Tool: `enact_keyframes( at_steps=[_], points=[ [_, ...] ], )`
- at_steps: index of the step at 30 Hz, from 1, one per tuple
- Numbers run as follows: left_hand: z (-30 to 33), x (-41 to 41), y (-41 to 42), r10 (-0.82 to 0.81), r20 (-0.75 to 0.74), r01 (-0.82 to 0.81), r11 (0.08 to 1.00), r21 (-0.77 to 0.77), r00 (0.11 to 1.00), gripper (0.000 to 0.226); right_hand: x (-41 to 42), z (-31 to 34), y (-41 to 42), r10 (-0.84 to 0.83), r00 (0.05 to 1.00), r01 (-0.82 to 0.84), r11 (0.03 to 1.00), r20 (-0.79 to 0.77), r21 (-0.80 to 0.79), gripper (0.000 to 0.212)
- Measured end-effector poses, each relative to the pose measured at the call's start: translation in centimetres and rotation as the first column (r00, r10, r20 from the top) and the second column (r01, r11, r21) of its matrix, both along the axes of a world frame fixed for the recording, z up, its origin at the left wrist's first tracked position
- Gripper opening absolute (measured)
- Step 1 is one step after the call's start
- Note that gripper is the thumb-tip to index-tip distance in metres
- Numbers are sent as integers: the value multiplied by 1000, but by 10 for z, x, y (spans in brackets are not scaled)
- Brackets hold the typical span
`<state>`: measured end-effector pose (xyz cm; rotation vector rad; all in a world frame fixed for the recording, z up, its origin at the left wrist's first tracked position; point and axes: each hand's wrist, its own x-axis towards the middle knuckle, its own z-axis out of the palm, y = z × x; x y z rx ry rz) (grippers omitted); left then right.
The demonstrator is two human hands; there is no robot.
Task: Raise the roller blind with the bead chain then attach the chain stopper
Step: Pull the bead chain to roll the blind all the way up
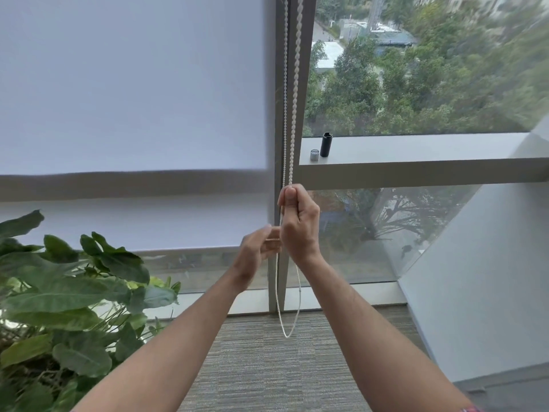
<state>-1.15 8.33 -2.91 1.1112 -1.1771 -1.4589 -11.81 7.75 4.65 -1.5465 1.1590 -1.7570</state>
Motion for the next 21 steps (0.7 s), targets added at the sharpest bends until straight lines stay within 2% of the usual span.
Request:
enact_keyframes(
  at_steps=[4,8,12,17,21],
  points=[
    [55,-10,-12,37,-96,-53,985,-163,995,49,1,-30,5,72,997,-75,992,34,103,30],
    [90,-19,-14,26,-187,-79,956,-283,982,57,0,-52,10,75,997,-72,980,-11,184,37],
    [107,-31,-10,-29,-220,-58,923,-380,975,50,-8,-71,15,87,994,-70,971,-63,230,34],
    [108,-42,-10,32,-216,-115,918,-380,976,39,-11,-75,18,133,987,-105,957,-90,269,41],
    [106,-44,-10,124,-191,-191,901,-389,974,41,-13,-69,16,283,959,-259,906,-24,334,41]
  ],
)
